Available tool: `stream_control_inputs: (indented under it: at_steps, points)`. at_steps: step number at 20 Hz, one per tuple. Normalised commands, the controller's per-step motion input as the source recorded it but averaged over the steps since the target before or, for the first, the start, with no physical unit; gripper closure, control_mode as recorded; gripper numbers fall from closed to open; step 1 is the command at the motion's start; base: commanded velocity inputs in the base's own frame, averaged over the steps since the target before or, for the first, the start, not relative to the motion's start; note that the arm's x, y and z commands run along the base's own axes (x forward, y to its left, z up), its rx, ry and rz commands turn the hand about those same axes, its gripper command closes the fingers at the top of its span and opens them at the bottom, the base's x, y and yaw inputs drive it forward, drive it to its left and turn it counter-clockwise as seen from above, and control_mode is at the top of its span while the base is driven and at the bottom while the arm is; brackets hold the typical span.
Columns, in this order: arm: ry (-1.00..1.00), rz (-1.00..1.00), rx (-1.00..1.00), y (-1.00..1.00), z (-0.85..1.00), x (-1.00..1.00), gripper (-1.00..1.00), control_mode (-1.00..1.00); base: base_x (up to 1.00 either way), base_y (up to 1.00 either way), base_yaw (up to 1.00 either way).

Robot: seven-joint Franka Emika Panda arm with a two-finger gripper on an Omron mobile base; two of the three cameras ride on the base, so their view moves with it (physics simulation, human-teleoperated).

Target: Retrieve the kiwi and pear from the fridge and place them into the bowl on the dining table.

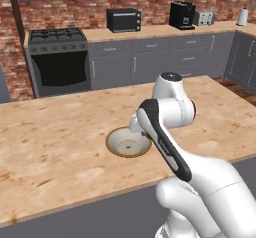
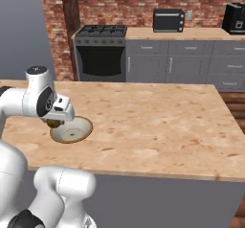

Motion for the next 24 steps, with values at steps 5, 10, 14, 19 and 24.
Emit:
stream_control_inputs:
  at_steps: [5,10,14,19,24]
  points:
    - [0.00,0.00,0.00,0.02,-0.17,0.44,1.00,-1.00,0.00,0.00,0.00]
    - [0.00,0.00,0.00,0.00,-0.20,0.42,1.00,-1.00,0.00,0.00,0.00]
    - [0.00,0.00,0.00,0.06,-0.27,0.38,1.00,-1.00,0.00,0.00,0.00]
    - [0.00,0.00,0.00,0.13,-0.30,0.38,1.00,-1.00,0.00,0.00,0.00]
    - [0.00,0.00,0.00,0.12,-0.30,0.34,1.00,-1.00,0.00,0.00,0.00]
